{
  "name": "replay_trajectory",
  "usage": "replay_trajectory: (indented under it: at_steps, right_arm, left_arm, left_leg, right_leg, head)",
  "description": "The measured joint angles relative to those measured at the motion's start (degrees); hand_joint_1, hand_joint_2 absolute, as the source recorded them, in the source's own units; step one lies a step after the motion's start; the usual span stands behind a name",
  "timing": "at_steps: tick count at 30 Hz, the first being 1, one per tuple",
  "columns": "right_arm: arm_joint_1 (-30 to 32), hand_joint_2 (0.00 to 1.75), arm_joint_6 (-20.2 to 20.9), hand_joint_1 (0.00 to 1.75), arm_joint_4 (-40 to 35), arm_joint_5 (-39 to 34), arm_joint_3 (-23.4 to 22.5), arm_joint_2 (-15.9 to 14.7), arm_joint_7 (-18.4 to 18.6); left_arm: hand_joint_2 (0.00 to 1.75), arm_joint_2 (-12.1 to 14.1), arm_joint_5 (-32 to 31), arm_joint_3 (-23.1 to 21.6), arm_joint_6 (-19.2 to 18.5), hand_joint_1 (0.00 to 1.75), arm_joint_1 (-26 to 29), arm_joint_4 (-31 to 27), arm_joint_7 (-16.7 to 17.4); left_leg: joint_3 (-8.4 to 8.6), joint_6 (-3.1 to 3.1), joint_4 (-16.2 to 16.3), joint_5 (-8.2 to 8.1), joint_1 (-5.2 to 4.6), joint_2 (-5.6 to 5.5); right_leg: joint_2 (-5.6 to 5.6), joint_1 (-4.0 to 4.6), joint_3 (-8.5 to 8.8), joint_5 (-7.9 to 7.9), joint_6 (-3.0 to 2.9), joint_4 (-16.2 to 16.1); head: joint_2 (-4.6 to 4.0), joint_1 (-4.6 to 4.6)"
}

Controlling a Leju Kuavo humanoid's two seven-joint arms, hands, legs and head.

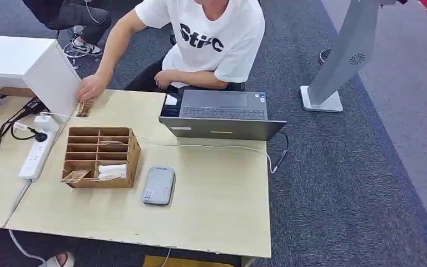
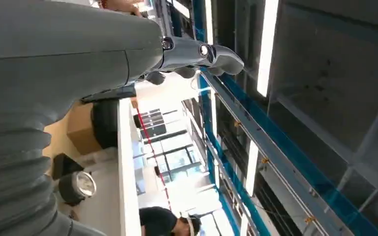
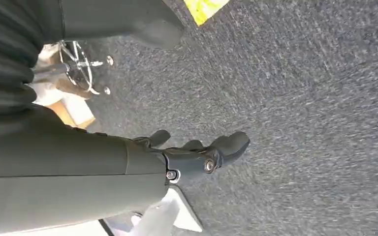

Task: Pass the card to the sensor for recognition and then transmit it.

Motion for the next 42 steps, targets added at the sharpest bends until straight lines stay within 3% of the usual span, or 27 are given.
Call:
replay_trajectory:
  at_steps: [13,16,20,24,26,29,32,36,42]
  right_arm:
    - [0.0,1.75,0.1,0.00,0.2,0.2,0.0,0.1,0.0]
    - [0.0,1.75,1.4,0.00,0.2,1.6,0.0,0.1,-0.1]
    - [-0.6,1.75,3.2,0.00,0.2,5.0,0.9,0.0,0.0]
    - [-1.0,1.75,4.6,0.00,0.2,7.9,2.1,-0.4,1.4]
    - [-1.1,1.75,5.3,0.00,0.2,9.2,2.6,-0.6,2.4]
    - [-1.0,1.75,6.2,0.00,0.2,11.7,3.4,-0.8,3.7]
    - [-1.0,1.75,6.7,0.00,0.2,13.6,4.4,-0.8,4.2]
    - [-0.9,1.75,7.1,0.00,0.2,14.6,5.4,-0.8,4.4]
    - [-0.3,1.75,7.3,0.00,0.4,16.4,6.4,-0.8,3.4]
  left_arm:
    - [1.75,1.7,-0.2,-3.0,0.3,0.00,0.1,-0.4,0.0]
    - [1.75,3.9,-4.5,-4.7,0.3,0.00,-2.1,0.0,3.5]
    - [1.75,10.5,-15.9,-11.4,1.3,0.00,-15.3,8.3,14.2]
    - [1.75,16.4,-27.8,-22.1,1.8,0.00,-34.9,26.0,23.1]
    - [1.75,17.4,-32.8,-27.1,3.1,0.00,-43.8,35.2,25.4]
    - [1.75,16.5,-40.7,-34.1,8.5,0.00,-54.9,49.1,25.9]
    - [1.75,13.1,-46.7,-39.4,12.6,0.00,-61.4,59.4,26.0]
    - [1.75,9.6,-48.5,-45.0,12.9,0.00,-63.7,65.8,26.7]
    - [1.75,7.8,-48.0,-47.5,12.3,0.00,-63.7,68.0,26.8]
  left_leg:
    - [0.00,0.01,0.0,-0.01,-0.02,0.00]
    - [-0.01,0.07,0.0,0.05,-0.01,-0.04]
    - [-0.12,-0.04,0.0,0.40,0.01,-0.45]
    - [-0.39,-0.04,0.0,0.80,0.07,-0.50]
    - [-0.50,-0.11,0.0,0.95,0.05,-0.45]
    - [-0.70,-0.01,0.1,1.04,0.04,-0.09]
    - [-0.85,0.05,0.1,1.05,-0.01,-0.11]
    - [-0.88,0.18,0.2,0.96,-0.14,0.19]
    - [-0.92,0.17,0.1,0.94,-0.13,0.23]
  right_leg:
    - [0.00,-0.02,-0.02,0.00,0.01,0.0]
    - [-0.10,0.00,-0.20,0.00,0.01,0.0]
    - [-0.56,0.01,-0.20,0.11,-0.07,0.0]
    - [-0.59,0.07,-0.39,0.56,-0.08,0.0]
    - [-0.54,0.03,-0.48,0.81,-0.18,0.0]
    - [-0.16,0.00,-0.77,1.05,-0.03,0.0]
    - [-0.12,-0.11,-0.78,1.10,0.06,0.0]
    - [0.18,-0.19,-0.87,1.12,0.10,0.0]
    - [0.20,-0.15,-0.97,1.08,0.10,0.0]
  head:
    - [0.00,0.00]
    - [0.00,-0.02]
    - [0.00,-0.04]
    - [0.00,-0.20]
    - [0.00,-0.15]
    - [0.00,-0.11]
    - [0.00,-0.09]
    - [0.00,0.11]
    - [0.00,0.09]
